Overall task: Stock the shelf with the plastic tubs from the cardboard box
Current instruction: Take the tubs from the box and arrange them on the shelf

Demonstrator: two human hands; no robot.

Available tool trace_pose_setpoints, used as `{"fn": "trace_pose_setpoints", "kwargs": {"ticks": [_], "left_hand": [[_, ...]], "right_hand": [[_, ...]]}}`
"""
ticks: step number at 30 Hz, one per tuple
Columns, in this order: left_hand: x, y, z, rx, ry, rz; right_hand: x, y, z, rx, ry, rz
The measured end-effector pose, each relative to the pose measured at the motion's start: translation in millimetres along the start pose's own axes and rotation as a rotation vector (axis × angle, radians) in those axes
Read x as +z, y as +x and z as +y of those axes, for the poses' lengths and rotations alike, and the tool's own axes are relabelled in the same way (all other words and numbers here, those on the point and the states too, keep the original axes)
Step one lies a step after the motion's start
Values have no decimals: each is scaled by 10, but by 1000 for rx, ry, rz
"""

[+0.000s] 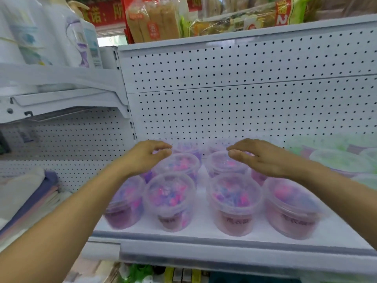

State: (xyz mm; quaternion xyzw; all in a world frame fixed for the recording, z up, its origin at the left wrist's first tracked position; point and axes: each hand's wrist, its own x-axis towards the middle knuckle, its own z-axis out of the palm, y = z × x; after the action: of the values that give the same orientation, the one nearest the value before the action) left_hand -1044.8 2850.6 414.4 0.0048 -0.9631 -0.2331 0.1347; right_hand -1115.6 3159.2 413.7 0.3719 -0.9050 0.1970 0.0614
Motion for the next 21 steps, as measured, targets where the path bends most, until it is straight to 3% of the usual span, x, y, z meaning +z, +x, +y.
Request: {"fn": "trace_pose_setpoints", "kwargs": {"ticks": [5, 10, 18, 21], "left_hand": [[74, 551, -115, -15, 14, -181], [179, 1007, -324, 25, 220, -293], [301, 1243, -318, 141, 215, -261], [158, 1239, -394, 146, 95, -235]], "right_hand": [[139, 757, 89, 168, -54, -118], [303, 1026, 231, 320, -98, -152], [382, 1058, 326, 320, -30, -121], [376, 1069, 368, 343, -21, -139]]}}
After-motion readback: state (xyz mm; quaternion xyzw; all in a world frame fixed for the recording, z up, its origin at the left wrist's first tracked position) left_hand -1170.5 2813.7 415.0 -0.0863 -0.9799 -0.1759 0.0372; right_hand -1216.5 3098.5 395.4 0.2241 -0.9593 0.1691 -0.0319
